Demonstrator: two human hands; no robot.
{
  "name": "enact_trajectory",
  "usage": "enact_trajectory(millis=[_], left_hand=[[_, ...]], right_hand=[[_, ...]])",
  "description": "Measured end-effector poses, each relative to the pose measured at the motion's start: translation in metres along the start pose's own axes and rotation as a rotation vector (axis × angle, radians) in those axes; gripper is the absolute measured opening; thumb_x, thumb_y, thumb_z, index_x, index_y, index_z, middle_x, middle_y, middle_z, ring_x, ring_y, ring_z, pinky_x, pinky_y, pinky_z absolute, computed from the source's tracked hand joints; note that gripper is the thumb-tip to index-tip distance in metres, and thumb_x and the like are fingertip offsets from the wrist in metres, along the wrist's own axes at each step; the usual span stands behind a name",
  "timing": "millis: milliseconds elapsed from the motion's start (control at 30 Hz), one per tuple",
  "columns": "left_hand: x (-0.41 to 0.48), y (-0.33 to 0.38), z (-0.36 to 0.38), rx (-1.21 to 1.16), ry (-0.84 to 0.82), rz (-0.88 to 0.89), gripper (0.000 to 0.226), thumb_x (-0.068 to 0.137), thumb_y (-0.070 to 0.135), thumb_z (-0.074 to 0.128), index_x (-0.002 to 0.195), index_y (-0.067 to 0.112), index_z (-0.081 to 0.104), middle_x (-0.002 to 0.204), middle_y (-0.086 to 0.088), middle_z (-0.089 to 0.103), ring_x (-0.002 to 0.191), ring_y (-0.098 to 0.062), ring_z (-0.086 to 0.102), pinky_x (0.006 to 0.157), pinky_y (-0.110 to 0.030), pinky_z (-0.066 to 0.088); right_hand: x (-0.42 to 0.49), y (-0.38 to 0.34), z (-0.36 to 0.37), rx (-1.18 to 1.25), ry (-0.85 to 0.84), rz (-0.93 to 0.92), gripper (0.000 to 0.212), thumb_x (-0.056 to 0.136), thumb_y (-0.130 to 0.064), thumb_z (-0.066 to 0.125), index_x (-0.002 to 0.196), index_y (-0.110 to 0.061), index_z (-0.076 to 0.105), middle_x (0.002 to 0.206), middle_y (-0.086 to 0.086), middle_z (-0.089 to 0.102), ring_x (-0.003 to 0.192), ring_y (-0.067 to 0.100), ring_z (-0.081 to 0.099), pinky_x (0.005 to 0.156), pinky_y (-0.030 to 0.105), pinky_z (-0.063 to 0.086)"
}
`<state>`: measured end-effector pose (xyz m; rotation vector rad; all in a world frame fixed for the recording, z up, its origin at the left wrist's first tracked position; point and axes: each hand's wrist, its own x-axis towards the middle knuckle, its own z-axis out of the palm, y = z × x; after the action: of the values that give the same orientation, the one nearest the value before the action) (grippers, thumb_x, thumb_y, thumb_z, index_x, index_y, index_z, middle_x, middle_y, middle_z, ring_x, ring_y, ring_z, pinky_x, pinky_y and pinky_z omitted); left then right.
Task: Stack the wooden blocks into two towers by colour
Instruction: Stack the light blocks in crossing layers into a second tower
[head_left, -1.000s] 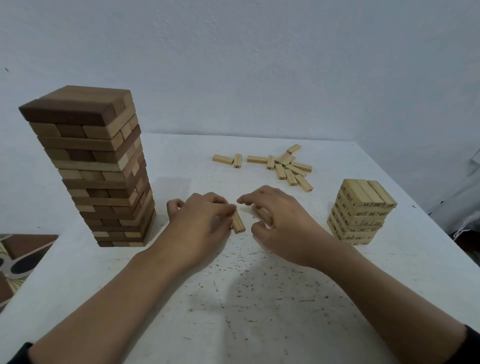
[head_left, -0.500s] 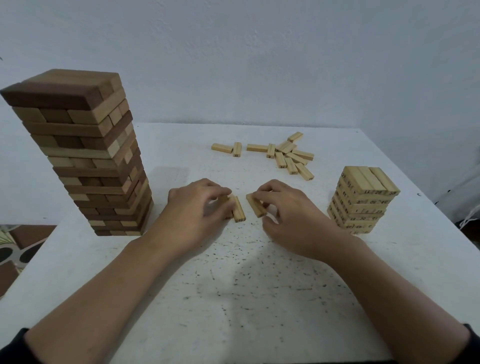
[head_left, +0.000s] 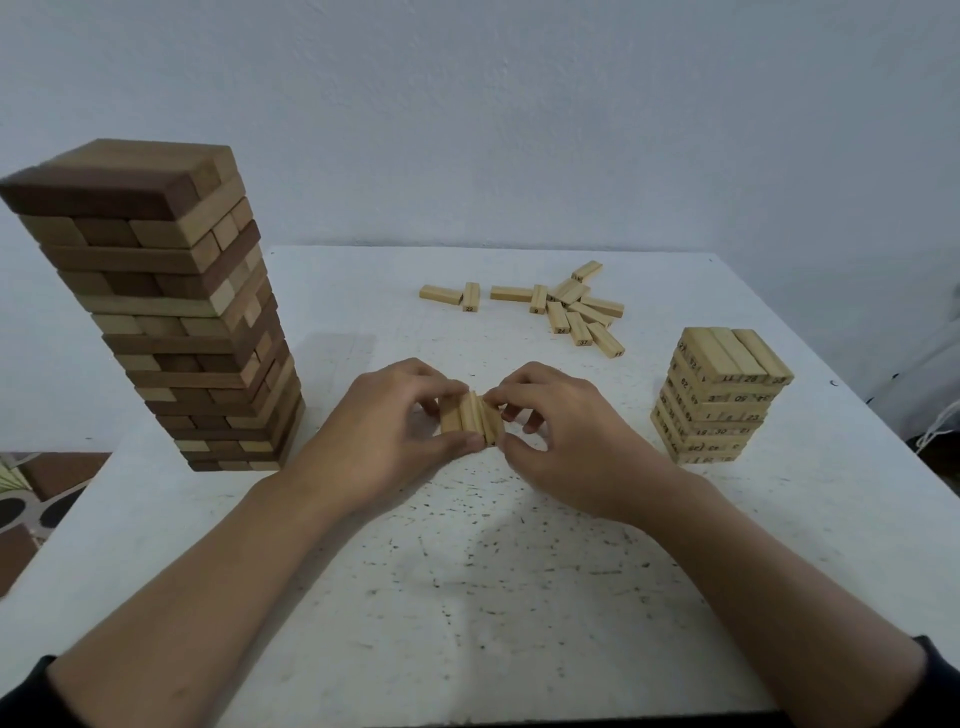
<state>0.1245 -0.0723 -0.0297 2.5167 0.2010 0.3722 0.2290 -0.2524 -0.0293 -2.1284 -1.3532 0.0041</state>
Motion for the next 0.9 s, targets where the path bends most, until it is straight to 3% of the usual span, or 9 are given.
enact_trajectory(millis=[133, 267, 433, 533, 667, 800, 900], left_hand=[[-0.001, -0.001, 0.000, -0.001, -0.009, 0.004, 0.051, 0.079, 0.062, 0.074, 0.122, 0.034, 0.072, 0.114, 0.023, 0.061, 0.102, 0.007, 0.056, 0.077, -0.011, 0.039], [-0.004, 0.001, -0.001, -0.006, -0.002, -0.018, 0.050, 0.083, 0.047, 0.078, 0.130, 0.033, 0.068, 0.117, 0.023, 0.064, 0.105, 0.007, 0.057, 0.078, -0.009, 0.039], [-0.005, 0.008, 0.004, -0.090, 0.086, -0.074, 0.051, 0.075, 0.047, 0.085, 0.122, 0.030, 0.073, 0.094, 0.019, 0.068, 0.091, 0.004, 0.059, 0.069, -0.013, 0.046], [-0.005, 0.016, 0.011, -0.094, 0.163, -0.083, 0.054, 0.071, 0.045, 0.087, 0.119, 0.024, 0.075, 0.083, 0.012, 0.069, 0.080, -0.003, 0.063, 0.068, -0.017, 0.051], [-0.004, 0.018, 0.012, -0.095, 0.121, -0.066, 0.066, 0.059, 0.055, 0.093, 0.110, 0.017, 0.075, 0.078, 0.006, 0.071, 0.071, -0.013, 0.065, 0.067, -0.031, 0.053], [-0.004, 0.014, 0.008, -0.126, 0.054, -0.116, 0.088, 0.048, 0.055, 0.097, 0.127, 0.025, 0.070, 0.080, 0.012, 0.071, 0.070, -0.002, 0.064, 0.064, -0.019, 0.052], [-0.005, 0.008, 0.001, -0.152, 0.025, -0.132, 0.079, 0.059, 0.046, 0.097, 0.130, 0.028, 0.068, 0.095, 0.017, 0.071, 0.076, 0.000, 0.066, 0.064, -0.016, 0.049]], right_hand=[[0.002, -0.001, 0.002, 0.013, 0.000, 0.044, 0.030, 0.098, -0.023, 0.061, 0.125, -0.014, 0.069, 0.108, -0.006, 0.057, 0.094, 0.006, 0.054, 0.077, 0.012, 0.044], [0.002, -0.001, 0.003, 0.014, -0.017, 0.065, 0.025, 0.100, -0.025, 0.057, 0.116, -0.016, 0.074, 0.105, -0.007, 0.055, 0.091, 0.008, 0.054, 0.072, 0.013, 0.043], [0.002, -0.001, 0.003, 0.033, -0.004, 0.107, 0.026, 0.098, -0.031, 0.059, 0.117, -0.019, 0.072, 0.105, -0.010, 0.056, 0.094, 0.006, 0.055, 0.075, 0.013, 0.043], [0.004, -0.002, 0.003, 0.016, 0.015, 0.142, 0.030, 0.095, -0.035, 0.065, 0.120, -0.019, 0.070, 0.108, -0.009, 0.058, 0.094, 0.006, 0.056, 0.080, 0.021, 0.049], [0.005, -0.001, 0.004, 0.060, 0.106, 0.208, 0.033, 0.084, -0.037, 0.079, 0.111, -0.020, 0.073, 0.101, -0.013, 0.064, 0.091, 0.003, 0.059, 0.078, 0.018, 0.048], [0.003, 0.001, 0.000, 0.146, 0.102, 0.287, 0.035, 0.076, -0.036, 0.084, 0.108, -0.026, 0.074, 0.098, -0.016, 0.068, 0.090, -0.006, 0.059, 0.071, 0.007, 0.044], [0.004, 0.003, -0.003, 0.178, 0.055, 0.275, 0.033, 0.078, -0.030, 0.083, 0.110, -0.028, 0.075, 0.100, -0.018, 0.070, 0.095, -0.006, 0.061, 0.081, 0.010, 0.048]])
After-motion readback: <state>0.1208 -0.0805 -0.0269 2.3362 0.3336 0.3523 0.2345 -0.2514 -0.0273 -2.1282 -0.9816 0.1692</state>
